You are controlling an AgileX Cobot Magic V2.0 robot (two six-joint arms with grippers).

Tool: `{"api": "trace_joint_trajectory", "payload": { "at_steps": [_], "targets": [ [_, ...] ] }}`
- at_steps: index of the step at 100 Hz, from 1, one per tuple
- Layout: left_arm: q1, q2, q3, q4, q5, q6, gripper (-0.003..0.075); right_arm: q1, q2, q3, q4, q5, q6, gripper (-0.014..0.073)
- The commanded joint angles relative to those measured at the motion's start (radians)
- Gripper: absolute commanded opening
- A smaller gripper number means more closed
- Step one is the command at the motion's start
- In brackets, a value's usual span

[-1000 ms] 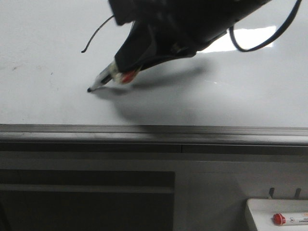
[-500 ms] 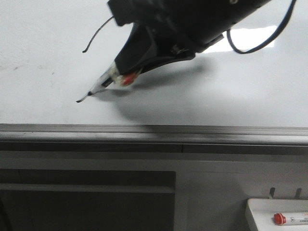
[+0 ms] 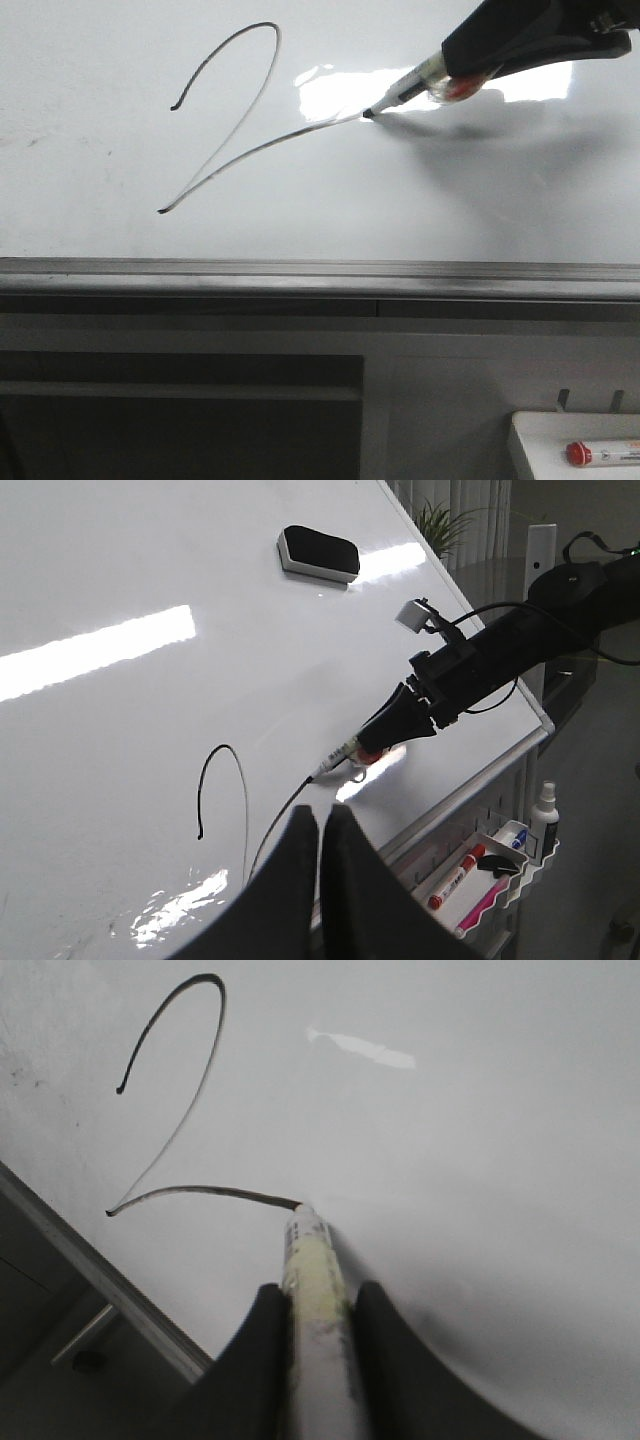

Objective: Write number 2 on whiteboard

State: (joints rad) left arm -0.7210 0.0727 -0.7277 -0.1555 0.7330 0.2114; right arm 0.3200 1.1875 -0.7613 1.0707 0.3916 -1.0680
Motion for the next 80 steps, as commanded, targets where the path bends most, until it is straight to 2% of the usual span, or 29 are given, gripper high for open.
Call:
{"api": "trace_joint_trajectory", "payload": {
  "at_steps": [1,23,37,44,56,63,68,80],
  "targets": [
    [-0.004,0.016,-0.017,-0.016,-0.089,-0.012,-0.0020,-0.035,-0.004,-0.014,-0.011,-0.164,-0.003,-0.0050],
    [-0.004,0.016,-0.017,-0.057,-0.089,-0.012,-0.0020,0.009,-0.112,-0.093,0.053,0.067,-0.003,-0.0050],
    [-0.004,0.080,-0.017,-0.112,-0.089,0.006,-0.0010,0.126,-0.194,-0.198,0.060,0.163,-0.003,-0.0050],
    [-0.004,0.147,-0.024,-0.170,-0.089,0.078,0.0057,0.200,-0.205,-0.244,0.060,0.163,-0.003,-0.0050],
    [-0.004,0.293,-0.069,-0.292,-0.087,0.265,0.0294,0.327,-0.185,-0.288,-0.004,0.150,-0.003,-0.0050],
    [-0.004,0.379,-0.113,-0.339,-0.075,0.333,0.0398,0.395,-0.163,-0.288,-0.077,0.144,-0.003,-0.0050],
    [-0.004,0.435,-0.150,-0.358,-0.050,0.356,0.0421,0.439,-0.140,-0.288,-0.116,0.154,-0.003,-0.0050],
    [-0.004,0.549,-0.241,-0.362,0.077,0.392,0.0420,0.539,-0.091,-0.288,-0.128,0.149,-0.003,-0.0050]
  ]
}}
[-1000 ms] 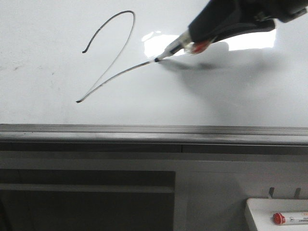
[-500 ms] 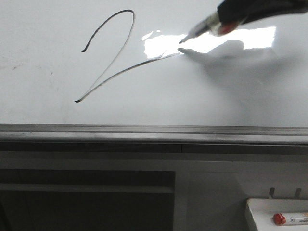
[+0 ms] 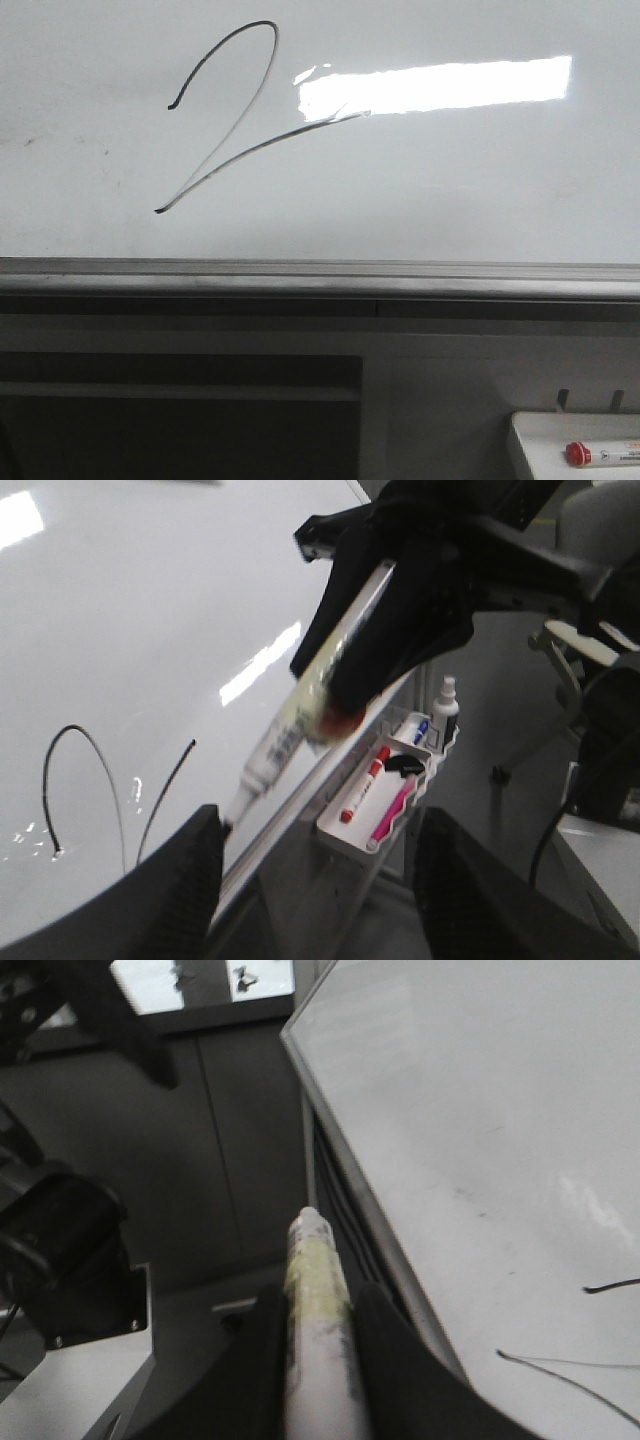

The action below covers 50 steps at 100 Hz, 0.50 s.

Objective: Write number 2 on whiteboard

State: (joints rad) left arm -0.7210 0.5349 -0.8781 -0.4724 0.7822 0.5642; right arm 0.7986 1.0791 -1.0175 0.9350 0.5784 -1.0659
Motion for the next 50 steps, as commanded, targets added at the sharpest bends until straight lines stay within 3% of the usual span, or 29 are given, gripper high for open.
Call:
{"api": "trace_joint_trajectory", "payload": {
  "at_steps": [1,20,41,50],
  "targets": [
    [-0.004,0.093,-0.095,-0.047,0.037,0.041,0.0420,0.065,0.019,-0.032,0.007,-0.042,-0.005,-0.0050],
    [-0.004,0.217,-0.162,-0.072,0.248,0.066,0.0420,0.174,0.057,-0.032,-0.011,-0.105,-0.005,-0.0050],
    [-0.004,0.277,-0.162,-0.059,0.277,0.066,0.0417,0.206,0.058,-0.034,-0.011,-0.114,-0.005,-0.0050],
    [-0.004,0.291,-0.162,-0.050,0.277,0.066,0.0368,0.206,0.058,-0.036,-0.011,-0.101,-0.005,-0.0050]
  ]
}}
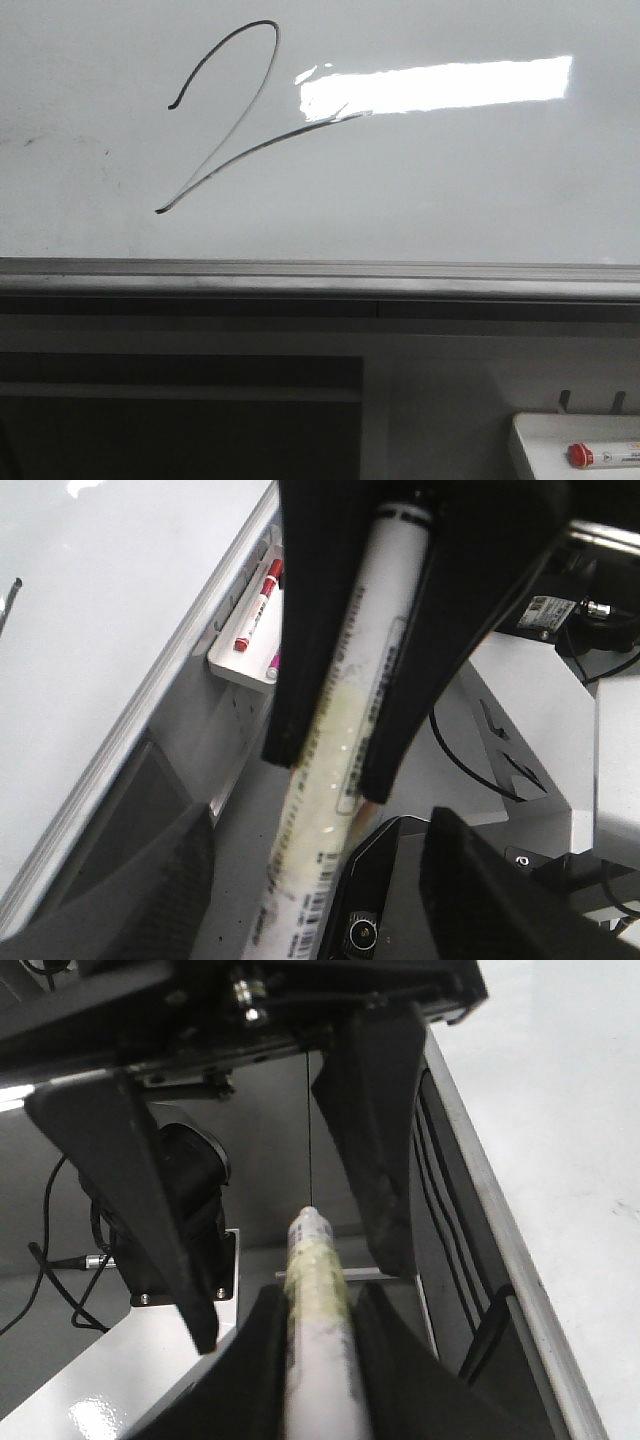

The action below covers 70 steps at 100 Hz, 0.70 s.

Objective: Write number 2 on whiteboard

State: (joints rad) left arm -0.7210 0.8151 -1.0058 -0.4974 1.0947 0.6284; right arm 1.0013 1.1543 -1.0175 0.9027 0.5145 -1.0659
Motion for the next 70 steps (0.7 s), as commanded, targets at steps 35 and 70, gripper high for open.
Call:
{"api": "trace_joint_trajectory", "payload": {
  "at_steps": [35,70],
  "targets": [
    [-0.004,0.030,-0.035,0.003,-0.074,0.002,-0.0020,0.003,-0.018,-0.036,0.023,-0.017,-0.005,0.0001],
    [-0.004,0.020,-0.030,0.020,-0.210,-0.029,-0.0020,0.001,-0.096,-0.036,0.024,-0.144,-0.005,0.0498]
  ]
}}
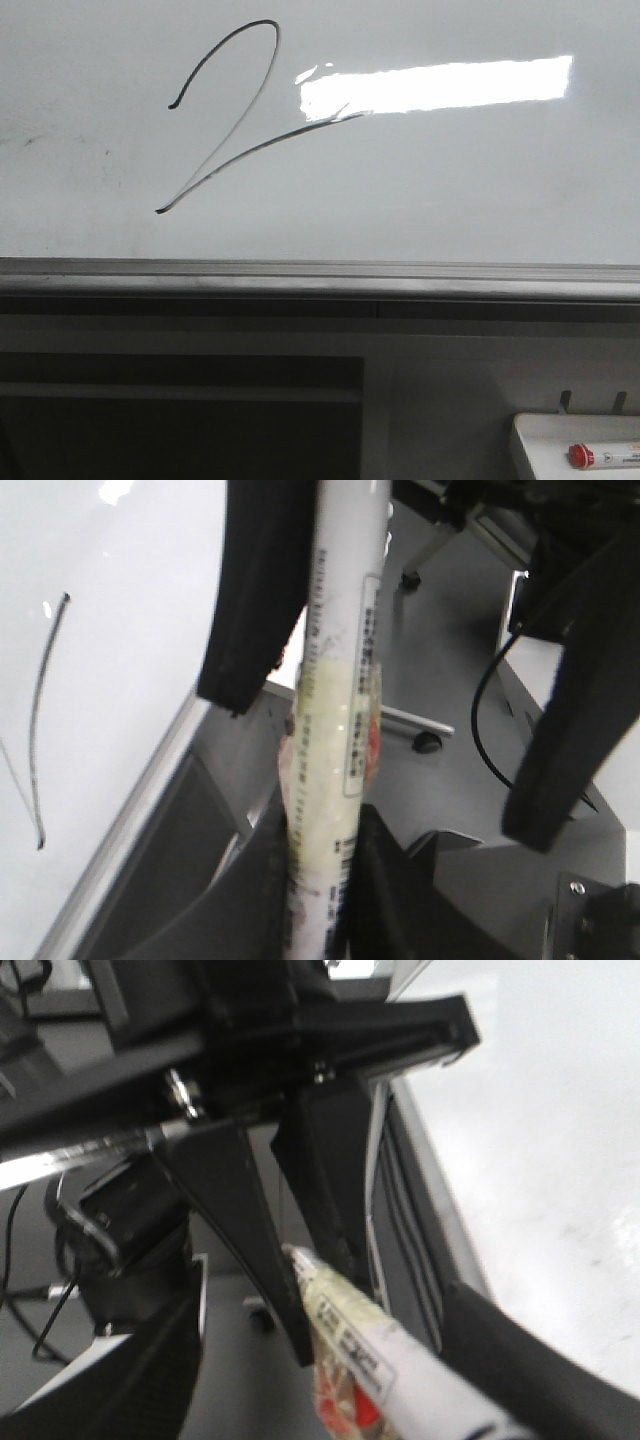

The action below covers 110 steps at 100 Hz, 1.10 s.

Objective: Write number 2 on whiteboard

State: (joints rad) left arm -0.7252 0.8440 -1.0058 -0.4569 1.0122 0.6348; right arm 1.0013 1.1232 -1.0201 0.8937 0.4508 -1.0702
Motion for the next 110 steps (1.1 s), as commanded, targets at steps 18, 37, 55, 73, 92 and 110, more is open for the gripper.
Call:
{"api": "trace_joint_trajectory", "payload": {
  "at_steps": [18,37,55,73,92,110],
  "targets": [
    [0.000,-0.012,0.010,0.144,-0.315,-0.223,-0.0020,-0.069,-0.192,-0.009,0.033,-0.118,-0.001,0.0351],
    [0.005,-0.009,0.118,0.344,-0.575,-0.572,-0.0020,-0.248,-0.341,0.109,0.033,-0.165,0.068,0.0065],
    [0.150,0.062,0.210,0.372,-0.734,-0.764,-0.0020,-0.337,-0.431,0.240,0.084,-0.154,0.092,-0.0076],
    [0.311,0.154,0.231,0.370,-0.876,-0.766,-0.0020,-0.337,-0.442,0.324,0.180,-0.144,0.092,-0.0076],
    [0.336,0.250,0.231,0.370,-0.945,-0.766,-0.0020,-0.337,-0.442,0.339,0.182,-0.165,0.092,-0.0076],
    [0.336,0.317,0.231,0.370,-0.949,-0.766,-0.0020,-0.337,-0.442,0.339,0.182,-0.170,0.092,-0.0076]
  ]
}}
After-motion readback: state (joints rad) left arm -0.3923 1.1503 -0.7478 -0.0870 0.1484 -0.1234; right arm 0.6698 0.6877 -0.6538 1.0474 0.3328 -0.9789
